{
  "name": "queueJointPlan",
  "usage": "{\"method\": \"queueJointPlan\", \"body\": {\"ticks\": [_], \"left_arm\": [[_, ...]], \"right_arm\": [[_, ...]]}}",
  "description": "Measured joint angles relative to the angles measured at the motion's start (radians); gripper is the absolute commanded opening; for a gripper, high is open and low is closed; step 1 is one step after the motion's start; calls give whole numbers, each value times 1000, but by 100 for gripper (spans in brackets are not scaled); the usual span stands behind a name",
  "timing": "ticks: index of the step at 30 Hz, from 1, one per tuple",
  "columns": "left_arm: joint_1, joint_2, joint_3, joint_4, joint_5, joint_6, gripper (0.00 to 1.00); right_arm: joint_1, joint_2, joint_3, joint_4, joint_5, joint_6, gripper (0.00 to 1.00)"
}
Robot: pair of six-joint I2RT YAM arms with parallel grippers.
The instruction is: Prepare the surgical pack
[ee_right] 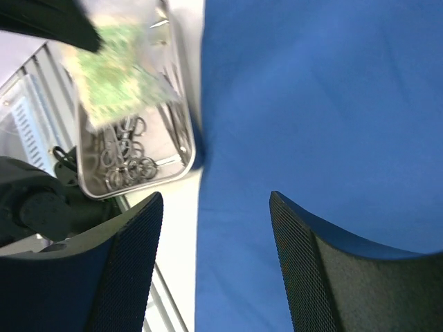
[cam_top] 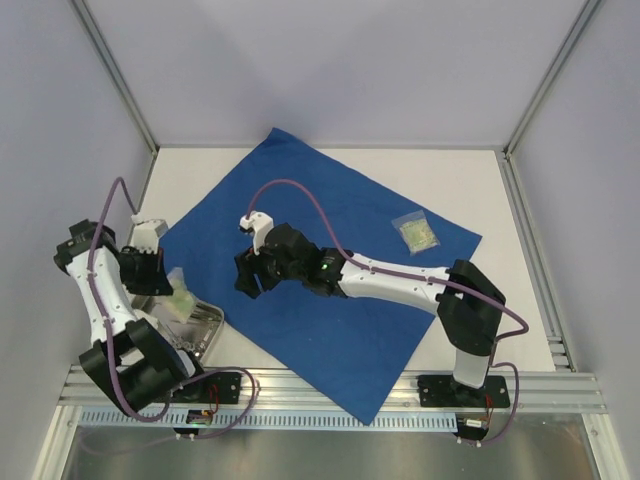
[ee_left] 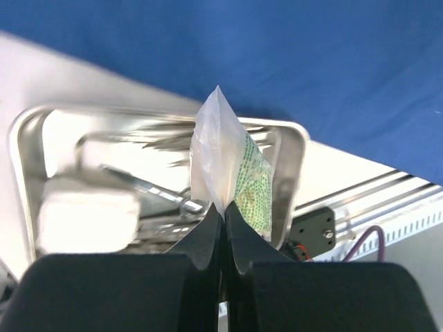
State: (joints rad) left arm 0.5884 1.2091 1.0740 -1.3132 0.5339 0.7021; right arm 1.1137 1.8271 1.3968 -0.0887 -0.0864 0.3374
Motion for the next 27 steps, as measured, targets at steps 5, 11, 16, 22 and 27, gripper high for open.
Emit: {"method": "queueJointPlan", "body": {"ticks": [5, 11, 16, 22, 27], "left_arm": [[189, 69, -3, 16, -6, 80, 0], [282, 166, -28, 31, 40, 152, 0], [337, 243, -46, 72, 61, 182, 0], [350, 306, -47, 116, 115, 194, 0], [350, 311, -70, 193, 127, 184, 0]], "right_arm": [[-25, -18, -41, -2, -4, 0, 65], [-26, -36, -56, -3, -13, -1, 65], [-26, -36, -56, -4, -20, -1, 65], [-26, -28, -33, -18, -21, -1, 64], [-26, -28, -23, -28, -18, -3, 65]]}}
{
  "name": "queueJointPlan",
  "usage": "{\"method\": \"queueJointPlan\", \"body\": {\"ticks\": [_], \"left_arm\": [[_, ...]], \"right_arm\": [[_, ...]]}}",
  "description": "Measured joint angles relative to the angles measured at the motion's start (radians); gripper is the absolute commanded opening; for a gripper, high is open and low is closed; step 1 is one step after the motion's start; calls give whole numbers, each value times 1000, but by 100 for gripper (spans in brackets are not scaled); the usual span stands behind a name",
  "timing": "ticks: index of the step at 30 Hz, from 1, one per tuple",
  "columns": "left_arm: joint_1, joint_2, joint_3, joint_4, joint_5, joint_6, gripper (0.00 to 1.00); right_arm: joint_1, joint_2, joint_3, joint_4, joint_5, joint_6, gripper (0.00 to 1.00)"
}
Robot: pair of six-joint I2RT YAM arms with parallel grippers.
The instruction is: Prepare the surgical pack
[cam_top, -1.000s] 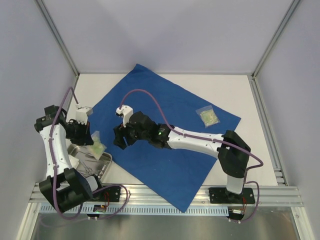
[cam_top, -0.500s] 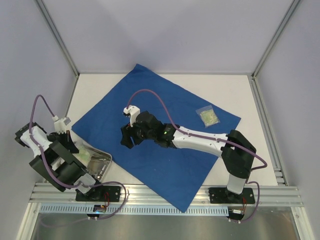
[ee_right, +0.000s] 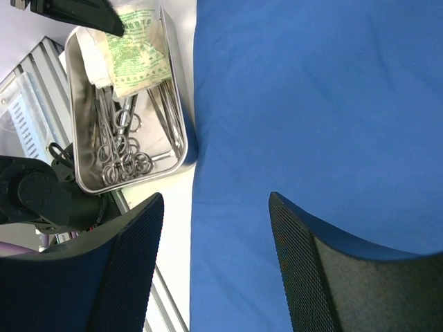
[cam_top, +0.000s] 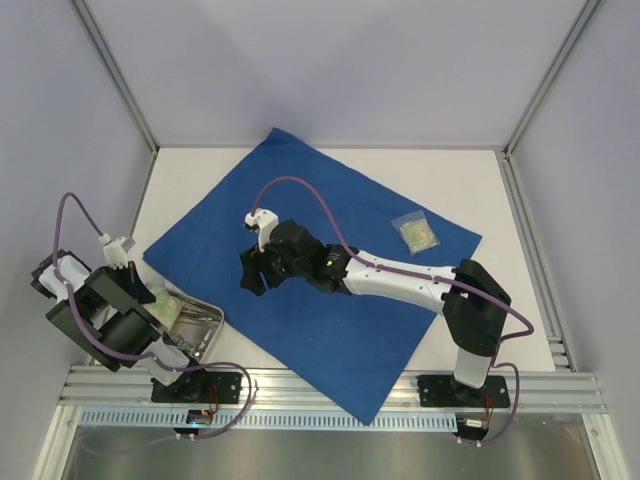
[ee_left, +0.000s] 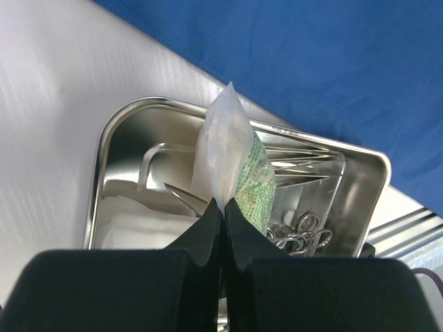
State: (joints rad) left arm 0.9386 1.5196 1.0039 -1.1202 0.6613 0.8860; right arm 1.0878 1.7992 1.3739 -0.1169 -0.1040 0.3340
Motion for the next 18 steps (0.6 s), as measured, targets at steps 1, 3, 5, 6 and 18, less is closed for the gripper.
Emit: {"method": "queueJointPlan", "body": {"ticks": [1, 3, 5, 6, 18], "left_arm": [[0, 0, -6, 15, -2, -5, 0], [0, 5, -14, 39, -8, -11, 0], [0, 8, -24, 63, -18, -18, 0], [0, 8, -32, 77, -24, -21, 0], [0, -15, -110, 206, -109, -93, 41]], "right_arm": [[0, 0, 0, -5, 2, -3, 65], [0, 0, 0, -16, 7, -9, 65], [0, 0, 0, -23, 11, -15, 65], [0, 0, 0, -24, 14, -18, 65], [0, -6, 0, -49, 33, -45, 65]]}}
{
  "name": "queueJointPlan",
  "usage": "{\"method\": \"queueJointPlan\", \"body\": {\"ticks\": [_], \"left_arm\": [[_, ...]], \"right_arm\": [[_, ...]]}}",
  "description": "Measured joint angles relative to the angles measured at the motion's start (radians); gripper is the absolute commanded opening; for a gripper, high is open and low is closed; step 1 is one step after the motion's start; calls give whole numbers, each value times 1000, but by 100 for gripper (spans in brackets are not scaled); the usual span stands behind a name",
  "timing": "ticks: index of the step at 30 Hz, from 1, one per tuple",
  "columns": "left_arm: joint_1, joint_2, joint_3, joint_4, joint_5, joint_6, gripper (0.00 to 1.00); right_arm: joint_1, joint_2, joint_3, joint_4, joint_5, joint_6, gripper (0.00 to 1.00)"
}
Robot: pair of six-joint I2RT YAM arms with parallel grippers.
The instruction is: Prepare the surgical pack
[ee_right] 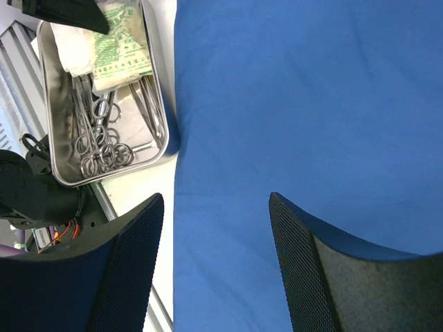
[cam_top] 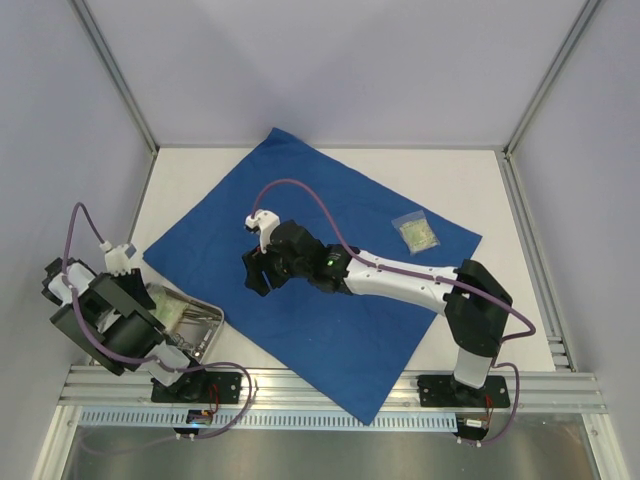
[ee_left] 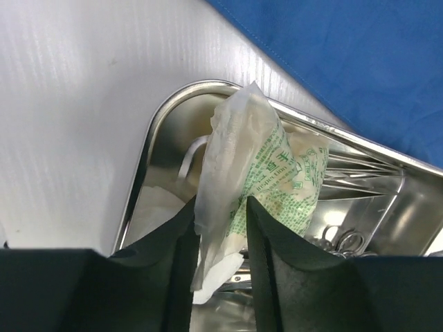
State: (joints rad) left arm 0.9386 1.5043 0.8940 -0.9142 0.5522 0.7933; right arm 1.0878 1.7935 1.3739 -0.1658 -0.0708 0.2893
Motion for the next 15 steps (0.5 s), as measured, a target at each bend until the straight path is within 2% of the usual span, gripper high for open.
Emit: {"method": "queueJointPlan", "body": {"ticks": [1, 3, 8, 12, 15], "left_arm": [[0, -14, -3, 4, -7, -5, 43], [0, -49, -5, 10, -17, -15, 54], [0, -146, 10, -13, -20, -16, 60], [0, -212, 40, -44, -12, -10, 59], [-2, -269, 39, -47, 2, -15, 48]], "right_arm": [[0, -2, 0, -3, 3, -2, 65], [0, -4, 0, -9, 8, -6, 65], [0, -5, 2, -17, 11, -14, 65], [0, -5, 2, -18, 11, -21, 65], [0, -6, 2, -19, 12, -24, 65]]}}
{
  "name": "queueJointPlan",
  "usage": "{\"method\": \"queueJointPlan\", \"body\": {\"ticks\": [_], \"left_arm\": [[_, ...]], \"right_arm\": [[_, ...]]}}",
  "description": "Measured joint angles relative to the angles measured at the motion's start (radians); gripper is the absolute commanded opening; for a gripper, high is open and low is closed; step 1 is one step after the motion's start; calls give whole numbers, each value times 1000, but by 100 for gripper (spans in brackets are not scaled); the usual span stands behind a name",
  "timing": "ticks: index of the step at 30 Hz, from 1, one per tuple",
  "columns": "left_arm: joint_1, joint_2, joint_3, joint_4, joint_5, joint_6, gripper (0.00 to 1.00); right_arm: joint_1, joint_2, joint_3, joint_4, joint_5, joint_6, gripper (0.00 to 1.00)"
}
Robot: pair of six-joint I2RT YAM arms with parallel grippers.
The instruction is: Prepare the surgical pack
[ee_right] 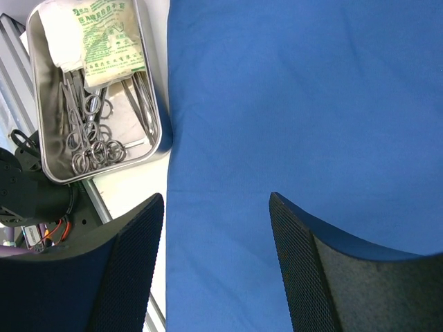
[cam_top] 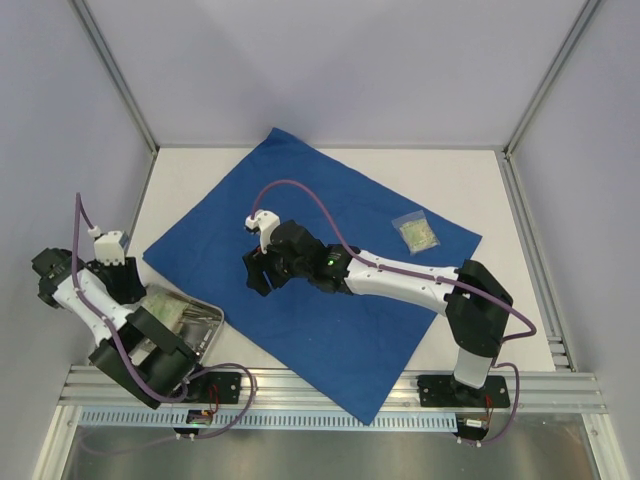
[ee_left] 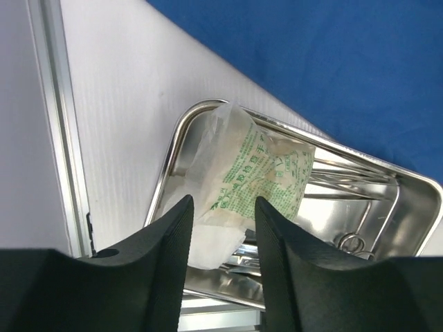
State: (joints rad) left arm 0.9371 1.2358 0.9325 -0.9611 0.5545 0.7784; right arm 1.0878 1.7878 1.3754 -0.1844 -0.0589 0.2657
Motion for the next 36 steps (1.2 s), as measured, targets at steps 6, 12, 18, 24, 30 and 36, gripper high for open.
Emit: {"method": "queueJointPlan", "body": {"ticks": [6, 12, 18, 24, 30, 36], "left_arm": [[-75, -57, -98, 63, -20, -19, 45], [-94, 73, -154, 126, -79, -52, 42], [-94, 132, -166, 179, -116, -74, 42], [-94, 102, -167, 175, -117, -76, 44], [-94, 47, -143, 117, -87, -78, 50], [-94, -23, -63, 14, -24, -77, 52]], "right_arm": [[-5, -8, -5, -2, 15, 5, 65], [-80, -29, -49, 2, 10, 72, 64], [-222, -70, -133, -6, 14, 113, 64], [-392, -201, -214, -46, 54, 108, 68], [-711, -236, -196, -104, 151, 71, 72], [-919, -95, -134, -188, 226, 16, 72]]}}
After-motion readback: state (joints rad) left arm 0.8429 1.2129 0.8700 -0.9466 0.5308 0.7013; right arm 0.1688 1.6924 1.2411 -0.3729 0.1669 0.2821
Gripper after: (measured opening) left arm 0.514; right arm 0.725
